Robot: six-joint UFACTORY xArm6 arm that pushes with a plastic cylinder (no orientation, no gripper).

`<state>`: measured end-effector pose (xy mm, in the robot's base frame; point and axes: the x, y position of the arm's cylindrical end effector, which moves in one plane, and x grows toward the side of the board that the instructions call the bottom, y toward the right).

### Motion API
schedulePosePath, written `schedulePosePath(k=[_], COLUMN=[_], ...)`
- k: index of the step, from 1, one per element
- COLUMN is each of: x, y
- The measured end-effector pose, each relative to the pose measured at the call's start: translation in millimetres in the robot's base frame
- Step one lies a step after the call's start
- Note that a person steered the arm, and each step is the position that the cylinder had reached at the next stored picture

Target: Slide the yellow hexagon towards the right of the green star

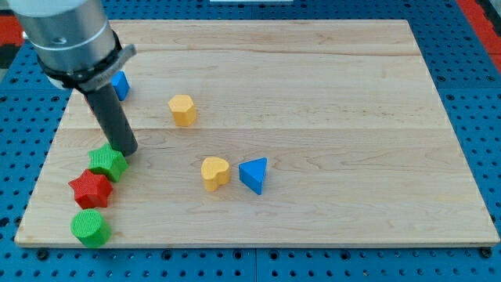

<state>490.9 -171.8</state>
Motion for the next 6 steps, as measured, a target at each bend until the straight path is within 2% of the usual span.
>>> schedulePosePath(k=[1,2,3,4,6], x=[-12,-61,-120,-116,-25], y=[58,131,105,64,77])
